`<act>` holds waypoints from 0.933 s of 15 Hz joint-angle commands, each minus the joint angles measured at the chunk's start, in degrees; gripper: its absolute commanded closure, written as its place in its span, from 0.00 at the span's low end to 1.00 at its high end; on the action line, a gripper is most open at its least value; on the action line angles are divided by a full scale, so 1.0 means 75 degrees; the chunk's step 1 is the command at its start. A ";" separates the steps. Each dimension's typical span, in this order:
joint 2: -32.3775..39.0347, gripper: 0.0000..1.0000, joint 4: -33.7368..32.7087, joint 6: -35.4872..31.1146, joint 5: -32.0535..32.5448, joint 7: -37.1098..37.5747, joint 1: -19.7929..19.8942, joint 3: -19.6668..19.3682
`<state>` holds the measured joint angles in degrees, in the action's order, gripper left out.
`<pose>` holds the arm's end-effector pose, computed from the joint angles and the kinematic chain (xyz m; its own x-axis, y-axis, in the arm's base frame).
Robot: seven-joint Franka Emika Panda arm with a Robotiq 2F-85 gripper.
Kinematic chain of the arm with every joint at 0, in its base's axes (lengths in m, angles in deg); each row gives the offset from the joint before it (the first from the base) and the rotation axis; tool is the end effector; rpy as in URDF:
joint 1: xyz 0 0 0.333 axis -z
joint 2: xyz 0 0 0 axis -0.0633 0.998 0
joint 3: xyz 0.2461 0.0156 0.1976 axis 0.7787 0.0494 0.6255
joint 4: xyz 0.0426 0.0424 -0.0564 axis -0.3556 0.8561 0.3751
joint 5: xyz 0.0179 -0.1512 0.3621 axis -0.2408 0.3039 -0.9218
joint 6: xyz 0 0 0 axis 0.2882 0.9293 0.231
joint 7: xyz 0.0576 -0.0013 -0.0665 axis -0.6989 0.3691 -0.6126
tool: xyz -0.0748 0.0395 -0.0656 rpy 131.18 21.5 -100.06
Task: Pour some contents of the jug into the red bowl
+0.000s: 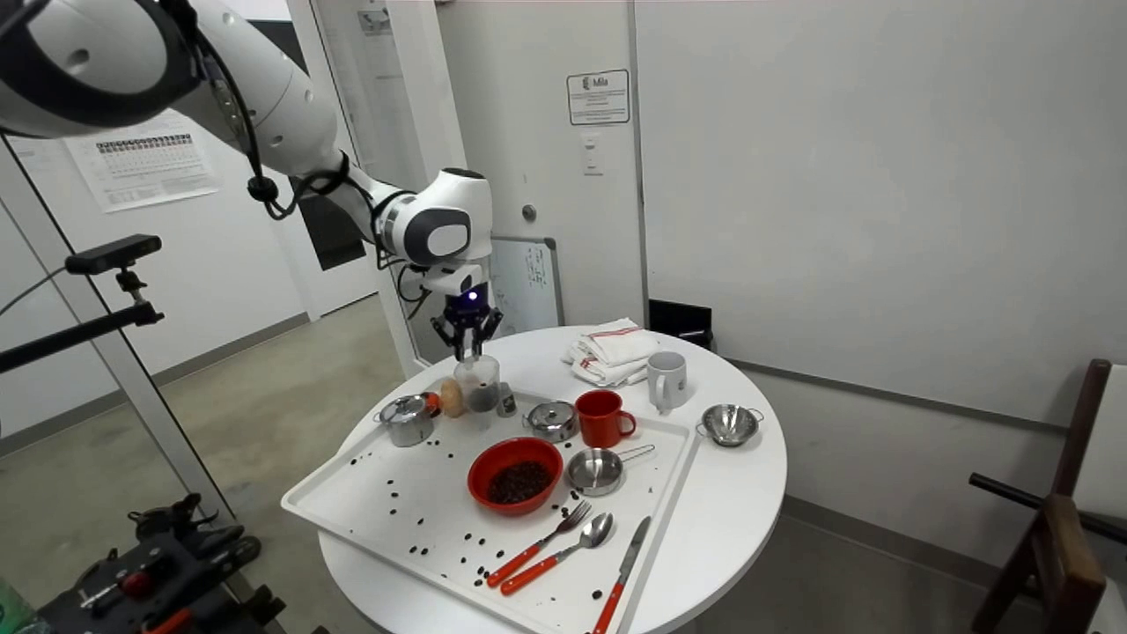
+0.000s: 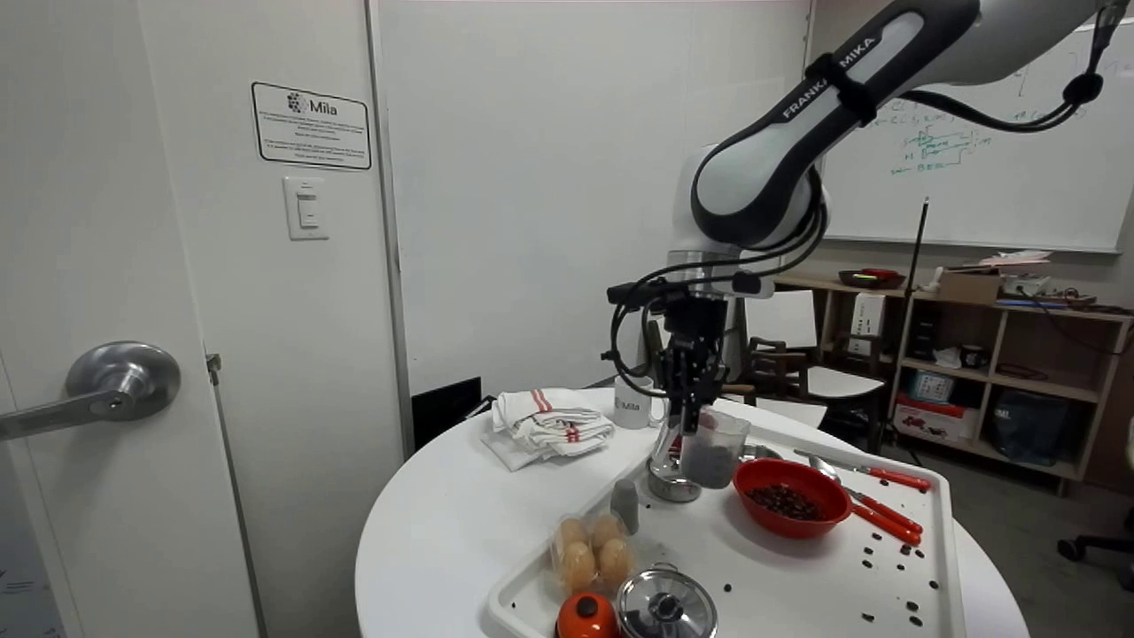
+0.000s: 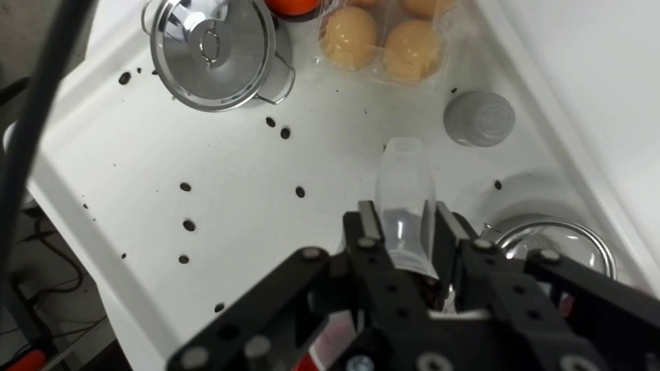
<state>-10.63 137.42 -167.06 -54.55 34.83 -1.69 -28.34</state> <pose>0.6736 0.0708 0.1874 -0.5010 -0.8517 -0.1536 -0.8649 0.4862 0.1250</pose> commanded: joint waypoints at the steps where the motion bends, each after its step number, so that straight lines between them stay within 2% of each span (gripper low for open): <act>1: -0.0669 0.89 0.0566 0.0194 -0.0727 -0.0653 0.0612 0.0223; 4: -0.0925 0.89 0.0748 0.0460 -0.1465 -0.1286 0.1104 0.0374; 9: -0.1305 0.88 0.1019 0.1345 -0.2968 -0.3198 0.1798 0.0765; 14: -0.1524 0.88 0.1095 0.2502 -0.4292 -0.4511 0.1995 0.0483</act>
<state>-19.51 143.61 -153.16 -81.26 7.06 11.91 -23.89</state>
